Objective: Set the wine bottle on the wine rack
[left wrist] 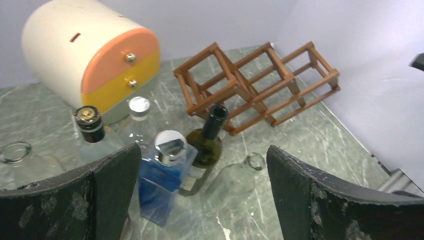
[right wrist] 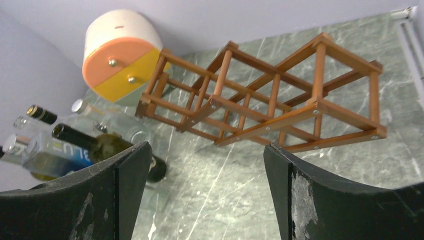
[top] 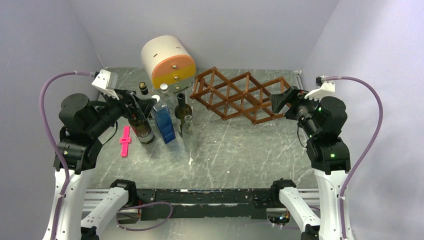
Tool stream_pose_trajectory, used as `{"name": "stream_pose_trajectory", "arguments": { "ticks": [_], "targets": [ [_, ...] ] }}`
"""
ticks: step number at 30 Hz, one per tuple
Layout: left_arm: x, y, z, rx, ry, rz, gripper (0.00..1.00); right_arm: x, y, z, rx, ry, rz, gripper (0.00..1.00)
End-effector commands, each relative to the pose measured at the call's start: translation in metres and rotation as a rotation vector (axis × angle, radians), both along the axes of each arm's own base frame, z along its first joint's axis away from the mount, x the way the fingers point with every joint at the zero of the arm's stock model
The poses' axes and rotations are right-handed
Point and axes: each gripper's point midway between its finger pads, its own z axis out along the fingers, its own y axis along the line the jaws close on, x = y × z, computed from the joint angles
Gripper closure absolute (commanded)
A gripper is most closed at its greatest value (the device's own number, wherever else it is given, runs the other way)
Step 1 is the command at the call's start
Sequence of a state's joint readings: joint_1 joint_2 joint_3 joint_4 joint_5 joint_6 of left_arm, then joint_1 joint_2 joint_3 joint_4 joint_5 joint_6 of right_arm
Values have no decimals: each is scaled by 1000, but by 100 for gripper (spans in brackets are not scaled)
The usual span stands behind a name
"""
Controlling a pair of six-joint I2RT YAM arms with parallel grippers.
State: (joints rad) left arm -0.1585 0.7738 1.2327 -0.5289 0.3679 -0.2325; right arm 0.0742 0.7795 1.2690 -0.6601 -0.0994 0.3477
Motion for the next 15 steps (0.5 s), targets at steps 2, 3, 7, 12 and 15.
{"name": "stream_pose_trajectory", "arguments": {
  "ticks": [2,3,7,12,15],
  "targets": [
    [-29,-21,8,-41,-27,-167,2,-13,23,-26,29,72,143,12],
    [-33,-23,11,-43,-41,-183,2,-15,27,-32,23,81,175,12],
    [-47,-27,22,-58,-107,-224,1,-21,44,-48,1,100,308,13],
    [-54,-31,29,-78,-176,-259,1,-38,87,-45,44,44,619,18],
    [-53,-31,32,-92,-204,-255,1,-43,100,-40,72,-10,718,19]
  ]
}}
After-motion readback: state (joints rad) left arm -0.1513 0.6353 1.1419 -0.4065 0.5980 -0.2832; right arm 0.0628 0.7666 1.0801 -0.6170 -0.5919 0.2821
